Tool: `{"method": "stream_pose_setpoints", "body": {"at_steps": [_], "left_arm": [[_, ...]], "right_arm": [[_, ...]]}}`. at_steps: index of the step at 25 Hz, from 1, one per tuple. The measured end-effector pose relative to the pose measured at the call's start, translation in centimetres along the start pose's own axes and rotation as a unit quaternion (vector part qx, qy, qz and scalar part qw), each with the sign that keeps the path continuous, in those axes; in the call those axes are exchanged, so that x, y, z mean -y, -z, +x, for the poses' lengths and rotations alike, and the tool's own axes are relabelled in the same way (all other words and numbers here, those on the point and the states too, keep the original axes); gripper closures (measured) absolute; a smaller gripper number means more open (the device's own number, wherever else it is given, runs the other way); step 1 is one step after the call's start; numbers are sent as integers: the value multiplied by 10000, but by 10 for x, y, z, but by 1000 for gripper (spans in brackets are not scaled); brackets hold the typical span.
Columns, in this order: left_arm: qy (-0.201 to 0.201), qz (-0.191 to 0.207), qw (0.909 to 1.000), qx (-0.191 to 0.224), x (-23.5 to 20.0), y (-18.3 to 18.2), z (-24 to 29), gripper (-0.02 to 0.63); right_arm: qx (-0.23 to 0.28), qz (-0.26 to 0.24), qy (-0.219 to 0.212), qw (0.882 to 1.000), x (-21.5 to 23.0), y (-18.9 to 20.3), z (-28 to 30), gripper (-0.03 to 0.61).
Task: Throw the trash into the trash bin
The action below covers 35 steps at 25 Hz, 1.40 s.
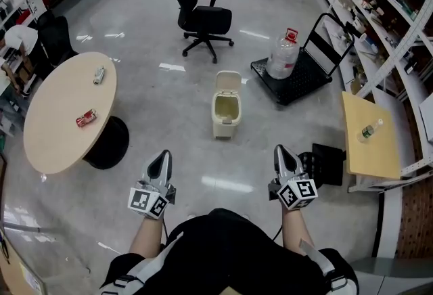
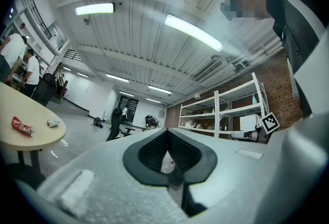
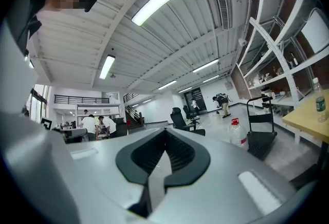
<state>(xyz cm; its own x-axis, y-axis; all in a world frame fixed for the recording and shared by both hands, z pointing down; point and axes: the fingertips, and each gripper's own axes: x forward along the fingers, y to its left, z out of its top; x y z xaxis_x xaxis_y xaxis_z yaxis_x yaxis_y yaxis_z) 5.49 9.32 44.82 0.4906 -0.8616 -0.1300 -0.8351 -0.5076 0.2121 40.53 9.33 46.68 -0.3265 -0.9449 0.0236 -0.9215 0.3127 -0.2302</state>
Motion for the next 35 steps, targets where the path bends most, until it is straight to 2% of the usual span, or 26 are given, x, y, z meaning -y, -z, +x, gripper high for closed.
{"method": "stream_pose_setpoints", "body": {"at_steps": [6,12,16,24,31,35], "left_arm": [[-212,145,9996,-76,-27,-1,-18,614],[-635,182,9978,-87,-67,-3,-47,614],[-1164,316,9927,-74,-92,-6,-72,614],[-1741,305,9842,-74,-134,-15,-138,615],[-2122,299,9768,56,-166,-27,-193,614],[-2181,267,9755,63,-172,-29,-214,614]], "right_arm": [[7,-115,-221,9997,-32,0,30,574],[-54,-254,-539,9982,-68,2,53,574],[-70,-318,-705,9970,-86,7,66,574],[-116,-335,-1126,9930,-146,24,99,574],[-102,-217,-1576,9872,-208,30,130,574],[-237,-183,-1836,9825,-239,36,141,574]]}}
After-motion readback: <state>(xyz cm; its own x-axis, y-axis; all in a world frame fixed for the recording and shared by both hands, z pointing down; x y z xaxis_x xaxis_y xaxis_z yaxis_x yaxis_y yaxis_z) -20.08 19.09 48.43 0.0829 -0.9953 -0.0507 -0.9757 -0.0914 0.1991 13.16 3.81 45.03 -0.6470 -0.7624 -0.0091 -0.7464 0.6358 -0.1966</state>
